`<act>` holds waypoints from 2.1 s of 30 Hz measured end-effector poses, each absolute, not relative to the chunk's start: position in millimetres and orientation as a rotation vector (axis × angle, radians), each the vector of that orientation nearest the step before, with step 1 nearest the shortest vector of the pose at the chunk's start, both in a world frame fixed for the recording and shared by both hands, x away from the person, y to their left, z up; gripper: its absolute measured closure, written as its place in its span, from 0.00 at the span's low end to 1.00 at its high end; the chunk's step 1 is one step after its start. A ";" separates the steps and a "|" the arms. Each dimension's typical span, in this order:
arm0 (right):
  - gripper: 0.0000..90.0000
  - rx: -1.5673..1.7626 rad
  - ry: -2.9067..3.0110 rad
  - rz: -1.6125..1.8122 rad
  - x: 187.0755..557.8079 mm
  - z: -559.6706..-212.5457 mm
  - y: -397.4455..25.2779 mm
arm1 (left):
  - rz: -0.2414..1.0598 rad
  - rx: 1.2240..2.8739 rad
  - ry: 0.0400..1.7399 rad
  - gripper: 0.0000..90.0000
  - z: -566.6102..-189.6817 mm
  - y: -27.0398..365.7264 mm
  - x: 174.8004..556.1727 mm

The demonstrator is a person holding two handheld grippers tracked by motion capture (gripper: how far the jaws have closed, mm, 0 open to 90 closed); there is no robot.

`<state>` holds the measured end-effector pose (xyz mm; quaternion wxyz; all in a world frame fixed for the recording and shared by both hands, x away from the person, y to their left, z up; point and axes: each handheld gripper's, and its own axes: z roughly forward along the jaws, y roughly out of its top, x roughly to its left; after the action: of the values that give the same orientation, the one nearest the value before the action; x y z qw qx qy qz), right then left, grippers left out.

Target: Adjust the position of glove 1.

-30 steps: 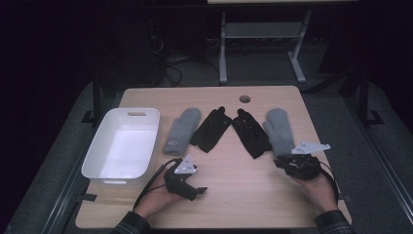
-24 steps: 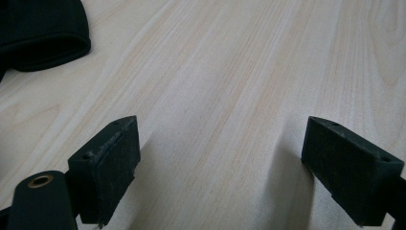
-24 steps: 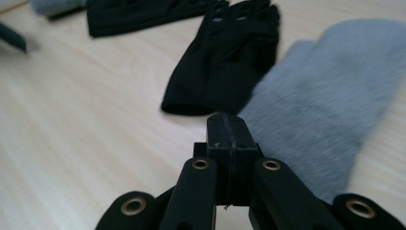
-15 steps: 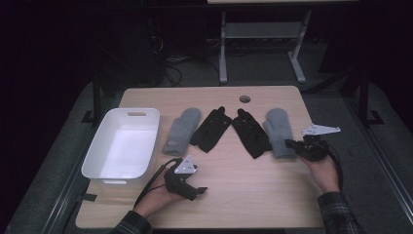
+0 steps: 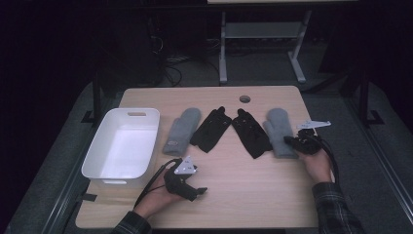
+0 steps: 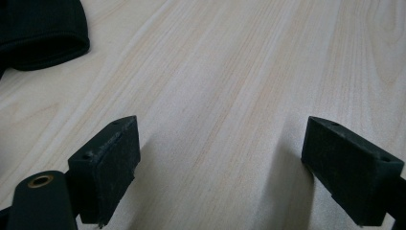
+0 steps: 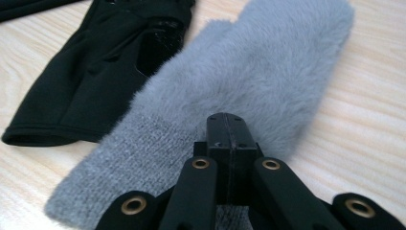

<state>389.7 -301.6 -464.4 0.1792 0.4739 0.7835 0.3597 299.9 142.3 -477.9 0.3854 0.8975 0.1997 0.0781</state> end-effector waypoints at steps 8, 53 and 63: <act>1.00 1.359 2.206 0.979 378.7 -463.1 -307.0 | 0.198 2.286 0.509 0.14 -477.9 142.2 299.9; 1.00 1.276 2.324 1.006 284.2 -450.1 -313.4 | 0.206 2.295 0.480 0.14 -478.0 137.4 299.7; 1.00 1.201 2.421 1.041 282.6 -448.3 -285.6 | 0.202 2.288 0.495 0.14 -478.2 139.4 297.3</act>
<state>282.6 -285.6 -448.3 0.1225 0.4115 0.8298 0.3566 297.3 139.4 -478.2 0.3857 0.8984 0.1944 0.0795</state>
